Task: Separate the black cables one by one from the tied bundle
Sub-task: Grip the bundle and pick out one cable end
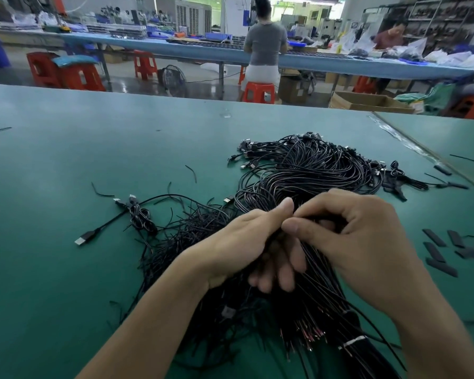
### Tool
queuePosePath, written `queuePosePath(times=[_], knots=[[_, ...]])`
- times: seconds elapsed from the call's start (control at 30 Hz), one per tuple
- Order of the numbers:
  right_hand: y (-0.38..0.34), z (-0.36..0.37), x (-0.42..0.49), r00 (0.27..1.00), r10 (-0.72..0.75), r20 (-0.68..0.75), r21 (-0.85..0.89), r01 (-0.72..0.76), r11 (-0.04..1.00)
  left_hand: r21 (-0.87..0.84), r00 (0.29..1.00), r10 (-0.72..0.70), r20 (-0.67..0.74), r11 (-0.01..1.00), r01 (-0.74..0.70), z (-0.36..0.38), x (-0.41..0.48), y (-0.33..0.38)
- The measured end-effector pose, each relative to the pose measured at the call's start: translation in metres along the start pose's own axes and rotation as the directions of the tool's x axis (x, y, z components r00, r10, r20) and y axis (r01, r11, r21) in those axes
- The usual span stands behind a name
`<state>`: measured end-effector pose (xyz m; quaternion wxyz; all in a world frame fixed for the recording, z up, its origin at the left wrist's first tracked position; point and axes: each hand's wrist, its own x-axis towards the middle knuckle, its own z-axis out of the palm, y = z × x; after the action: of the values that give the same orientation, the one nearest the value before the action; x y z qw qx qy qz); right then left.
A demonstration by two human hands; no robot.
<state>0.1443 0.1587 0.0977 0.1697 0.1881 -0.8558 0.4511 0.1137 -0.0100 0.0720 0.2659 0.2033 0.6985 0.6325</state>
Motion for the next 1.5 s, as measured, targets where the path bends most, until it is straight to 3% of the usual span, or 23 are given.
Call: queuePosePath(times=[0.07,0.13,0.2,0.3,0.43,0.63,0.8,0.93,1.03,1.13,1.2,1.3,1.37,1.5], knots=[[0.001,0.002,0.002,0.999,0.026,-0.042,0.111,-0.021,0.994,-0.062,0.999,0.03,0.026,0.998,-0.028,-0.003,-0.003,0.003],[0.002,0.003,0.003,0.997,0.053,-0.061,0.188,-0.041,0.981,-0.275,0.989,0.083,0.123,0.96,-0.047,-0.006,-0.005,0.005],[0.003,0.005,0.003,0.996,0.079,-0.038,0.184,-0.071,0.98,-0.467,0.97,0.141,0.197,0.883,-0.034,-0.009,-0.007,0.007],[0.006,0.008,0.003,0.992,0.124,0.016,0.125,-0.125,0.984,-0.62,0.962,0.215,0.17,0.782,-0.065,-0.012,-0.006,0.008],[0.01,0.013,0.003,0.982,0.164,0.094,0.063,-0.17,0.983,-0.609,0.977,0.203,-0.067,0.767,-0.201,-0.005,-0.001,0.01],[0.01,0.022,-0.001,0.924,0.249,0.289,-0.146,-0.215,0.966,-0.724,0.944,0.176,-0.278,0.607,-0.327,-0.007,0.009,0.007],[0.005,0.021,-0.003,0.902,0.239,0.361,-0.228,-0.163,0.96,-0.637,0.91,0.145,-0.388,0.672,-0.379,-0.012,0.014,0.0],[-0.002,0.016,-0.005,0.93,0.139,0.342,-0.224,-0.063,0.973,-0.536,0.903,0.125,-0.412,0.768,-0.351,-0.009,0.014,-0.002],[-0.004,0.01,-0.004,0.97,0.041,0.24,-0.189,0.005,0.982,-0.466,0.935,0.087,-0.344,0.849,-0.25,-0.007,0.011,-0.002],[0.0,0.004,-0.003,0.99,-0.023,0.143,-0.183,0.049,0.982,-0.381,0.988,0.033,-0.15,0.92,-0.088,-0.003,0.005,-0.002],[0.003,0.002,-0.003,0.995,-0.019,0.099,-0.164,0.035,0.986,-0.254,0.999,-0.001,-0.033,0.967,-0.007,0.0,0.001,-0.001],[0.01,0.002,0.0,0.999,-0.019,0.043,-0.06,0.022,0.998,-0.068,0.997,-0.072,0.007,0.995,0.072,0.0,-0.002,0.001],[0.014,0.003,0.002,0.997,0.06,0.058,0.119,-0.067,0.991,-0.082,0.996,-0.078,0.049,0.993,0.082,-0.002,-0.004,0.001],[0.022,0.008,0.002,0.963,0.125,0.237,0.47,-0.226,0.853,-0.257,0.97,-0.04,0.241,0.961,0.104,-0.006,-0.007,0.001]])
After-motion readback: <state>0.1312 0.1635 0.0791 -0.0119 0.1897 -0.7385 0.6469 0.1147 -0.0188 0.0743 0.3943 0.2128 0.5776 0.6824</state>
